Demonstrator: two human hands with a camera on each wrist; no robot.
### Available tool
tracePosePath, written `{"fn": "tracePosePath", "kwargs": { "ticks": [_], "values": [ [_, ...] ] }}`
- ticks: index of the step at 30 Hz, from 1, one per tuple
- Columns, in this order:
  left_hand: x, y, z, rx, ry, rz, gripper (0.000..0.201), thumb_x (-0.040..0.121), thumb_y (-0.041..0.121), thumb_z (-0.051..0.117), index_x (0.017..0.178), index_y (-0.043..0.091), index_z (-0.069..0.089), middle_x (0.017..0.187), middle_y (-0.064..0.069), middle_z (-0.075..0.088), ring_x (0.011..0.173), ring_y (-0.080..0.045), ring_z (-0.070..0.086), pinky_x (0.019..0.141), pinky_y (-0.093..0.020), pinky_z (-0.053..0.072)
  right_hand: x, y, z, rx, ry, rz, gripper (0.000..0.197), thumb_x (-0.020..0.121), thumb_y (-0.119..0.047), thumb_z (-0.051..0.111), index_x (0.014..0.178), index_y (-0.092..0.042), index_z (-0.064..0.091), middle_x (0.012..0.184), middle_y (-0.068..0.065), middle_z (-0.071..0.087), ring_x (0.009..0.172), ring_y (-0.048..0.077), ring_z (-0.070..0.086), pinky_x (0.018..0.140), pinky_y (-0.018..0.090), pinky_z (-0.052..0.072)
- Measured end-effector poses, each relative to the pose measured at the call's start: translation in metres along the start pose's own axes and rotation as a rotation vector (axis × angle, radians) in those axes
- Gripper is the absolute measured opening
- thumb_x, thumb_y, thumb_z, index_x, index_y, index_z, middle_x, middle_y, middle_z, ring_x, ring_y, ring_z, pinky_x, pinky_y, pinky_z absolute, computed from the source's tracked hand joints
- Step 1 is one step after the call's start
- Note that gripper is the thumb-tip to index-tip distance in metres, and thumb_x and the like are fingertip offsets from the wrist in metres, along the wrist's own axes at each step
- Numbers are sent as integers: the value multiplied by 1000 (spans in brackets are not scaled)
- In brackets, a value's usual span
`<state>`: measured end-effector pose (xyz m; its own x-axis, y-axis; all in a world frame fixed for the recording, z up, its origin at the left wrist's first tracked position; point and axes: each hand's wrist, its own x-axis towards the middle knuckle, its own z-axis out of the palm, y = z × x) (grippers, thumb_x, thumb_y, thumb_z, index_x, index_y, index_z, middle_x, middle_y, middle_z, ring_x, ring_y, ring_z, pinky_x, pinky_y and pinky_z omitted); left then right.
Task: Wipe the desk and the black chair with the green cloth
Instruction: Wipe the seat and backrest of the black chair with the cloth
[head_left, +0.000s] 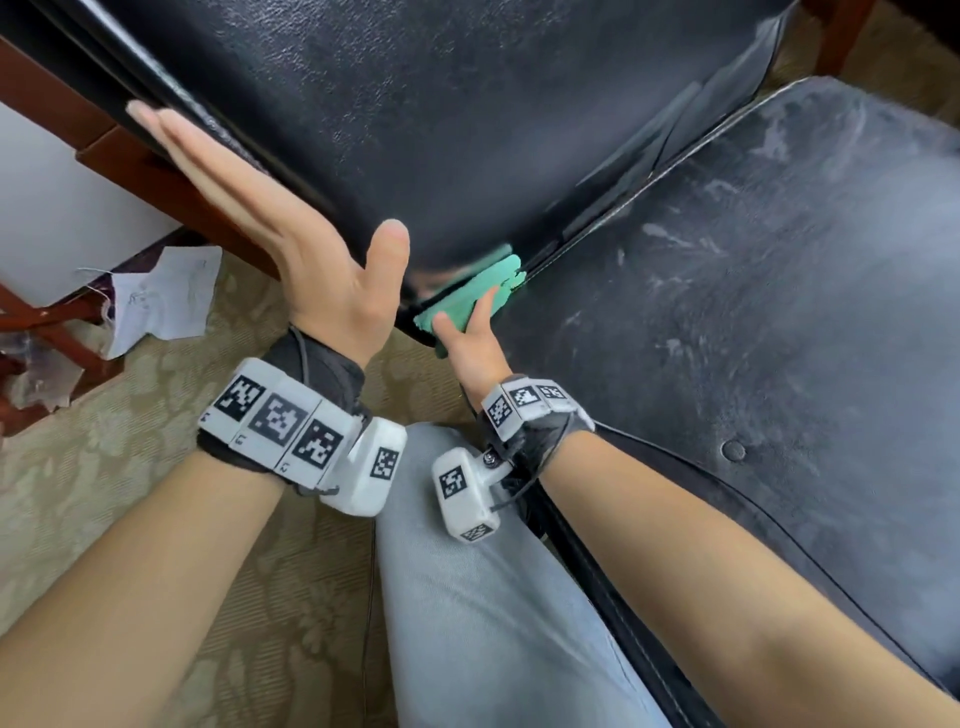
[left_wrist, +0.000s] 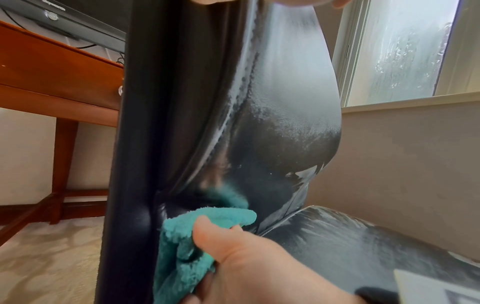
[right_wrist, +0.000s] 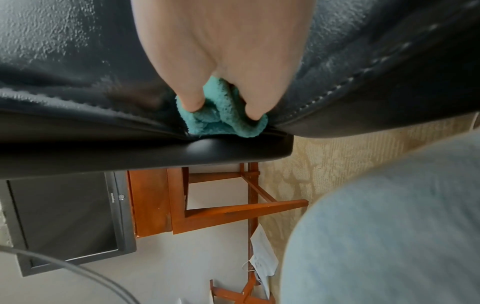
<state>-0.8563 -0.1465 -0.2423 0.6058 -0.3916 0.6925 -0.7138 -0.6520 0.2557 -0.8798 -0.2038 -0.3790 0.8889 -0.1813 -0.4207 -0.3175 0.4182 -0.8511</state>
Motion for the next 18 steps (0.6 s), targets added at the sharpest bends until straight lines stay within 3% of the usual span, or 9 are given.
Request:
{"fn": "tracePosePath", "kwargs": {
  "ticks": [3, 6, 8, 10, 12, 13, 14, 16, 18],
  "values": [
    [2, -2, -3, -16, -16, 37, 105, 87, 49, 42, 117, -43, 1, 124, -62, 1, 122, -74, 6, 112, -16, -8, -1, 0, 6, 9, 8, -3, 85, 98, -27, 46, 146, -18, -23, 158, 4, 13, 138, 23, 31, 115, 38, 26],
    [3, -7, -3, -16, -47, 21, 113, 88, 62, 34, 120, -41, 0, 128, -60, -1, 126, -70, 5, 114, -25, -5, -8, 8, 16, -2, -51, -22, 83, 99, -22, 46, 147, -14, -20, 159, 6, 1, 143, 20, 21, 116, 33, 22],
    [3, -10, -2, -20, -52, 16, 112, 87, 60, 36, 121, -41, 0, 129, -59, -2, 128, -69, 4, 115, -27, -5, -12, 15, 25, -31, -91, -27, 83, 98, -20, 46, 147, -14, -20, 159, 7, -2, 144, 21, 20, 115, 31, 23],
    [3, -10, -3, -29, -55, 22, 110, 85, 54, 42, 120, -41, -2, 128, -60, -4, 127, -69, 4, 114, -24, -5, -10, 18, 29, -32, -101, -30, 83, 98, -19, 47, 147, -14, -20, 159, 7, -4, 144, 22, 19, 116, 35, 23],
    [2, -10, -4, -38, -81, 22, 106, 83, 45, 47, 119, -41, -4, 126, -60, -6, 126, -70, 3, 113, -22, -5, -8, 17, 28, -40, -95, -41, 81, 98, -17, 46, 148, -13, -17, 159, 6, -4, 144, 23, 19, 114, 26, 23],
    [2, -10, -5, -41, -93, 16, 106, 82, 43, 47, 119, -41, -5, 126, -60, -7, 126, -70, 3, 113, -23, -5, -7, 17, 25, -51, -89, -37, 79, 98, -15, 45, 149, -13, -15, 160, 5, 0, 142, 22, 23, 109, 20, 26],
    [2, -10, -5, -44, -100, 12, 106, 82, 43, 47, 119, -41, -5, 126, -60, -7, 127, -70, 3, 113, -23, -5, -7, 17, 22, -45, -78, -39, 77, 98, -13, 45, 150, -15, -12, 159, 5, 8, 138, 22, 32, 105, 20, 33],
    [3, -11, -5, -40, -97, 2, 107, 81, 44, 47, 119, -40, -6, 127, -60, -7, 127, -69, 2, 113, -26, -4, -7, 14, 18, 19, -34, -24, 74, 96, -9, 46, 152, -19, -2, 149, 8, 35, 120, 23, 51, 102, 35, 44],
    [3, -12, -5, -50, -94, 2, 109, 82, 47, 47, 119, -41, -6, 127, -60, -8, 128, -68, 2, 114, -26, -4, -6, 6, 9, 86, 30, -30, 71, 91, -6, 46, 151, -22, 13, 134, 10, 51, 110, 26, 58, 97, 46, 48]
  ]
}}
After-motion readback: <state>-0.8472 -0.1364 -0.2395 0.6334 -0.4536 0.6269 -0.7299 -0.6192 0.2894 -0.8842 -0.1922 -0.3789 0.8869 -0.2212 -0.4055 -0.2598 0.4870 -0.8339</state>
